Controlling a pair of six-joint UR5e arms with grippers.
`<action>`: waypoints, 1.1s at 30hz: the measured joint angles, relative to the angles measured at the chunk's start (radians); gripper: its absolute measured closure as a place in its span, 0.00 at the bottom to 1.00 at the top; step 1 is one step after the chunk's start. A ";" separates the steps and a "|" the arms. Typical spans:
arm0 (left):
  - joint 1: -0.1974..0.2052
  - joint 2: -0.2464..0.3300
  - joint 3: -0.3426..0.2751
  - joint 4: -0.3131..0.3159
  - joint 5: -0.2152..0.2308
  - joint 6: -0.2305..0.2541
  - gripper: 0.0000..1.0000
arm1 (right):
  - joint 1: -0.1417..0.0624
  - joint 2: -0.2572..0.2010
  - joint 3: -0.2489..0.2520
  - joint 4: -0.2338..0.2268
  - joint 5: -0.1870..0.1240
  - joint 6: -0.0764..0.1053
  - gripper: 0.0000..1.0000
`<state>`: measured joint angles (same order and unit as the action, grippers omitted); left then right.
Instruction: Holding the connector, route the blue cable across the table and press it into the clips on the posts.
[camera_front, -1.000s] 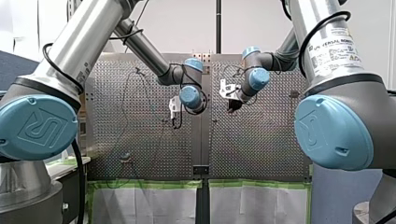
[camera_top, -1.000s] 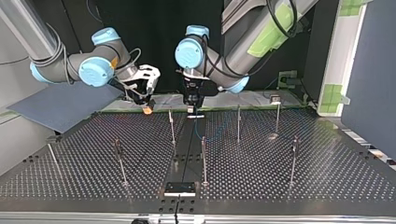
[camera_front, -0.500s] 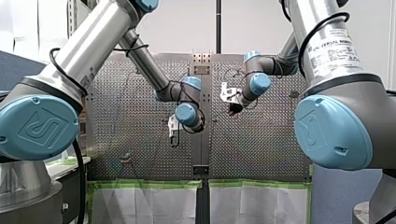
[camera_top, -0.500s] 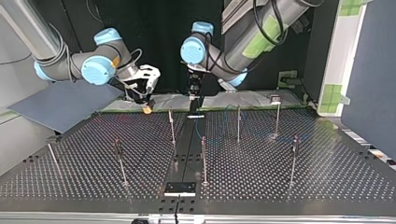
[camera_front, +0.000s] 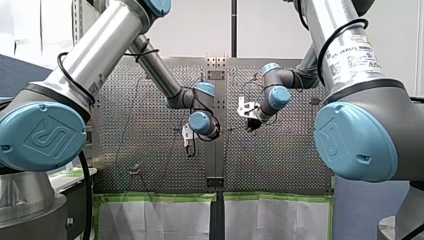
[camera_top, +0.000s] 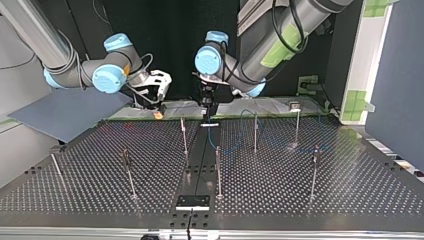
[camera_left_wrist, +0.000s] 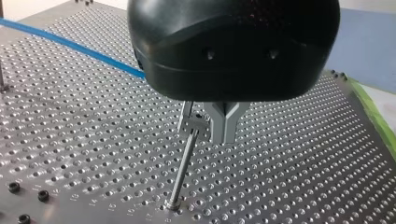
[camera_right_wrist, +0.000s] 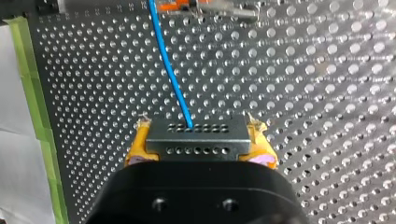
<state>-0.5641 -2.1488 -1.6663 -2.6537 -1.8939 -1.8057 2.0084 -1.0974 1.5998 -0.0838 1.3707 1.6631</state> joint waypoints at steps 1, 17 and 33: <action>0.002 -0.007 0.006 0.001 0.008 -0.006 1.00 | -0.003 0.001 0.000 -0.002 0.000 0.001 1.00; 0.021 -0.072 0.103 0.016 0.051 -0.061 1.00 | -0.024 0.026 0.000 -0.051 -0.005 0.007 1.00; 0.066 -0.114 0.154 0.002 0.121 -0.061 1.00 | -0.059 0.064 -0.005 -0.125 -0.059 0.029 1.00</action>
<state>-0.4976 -2.2624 -1.5125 -2.6512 -1.7729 -1.8670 1.9494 -1.0333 1.5945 -0.2084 1.3116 1.6924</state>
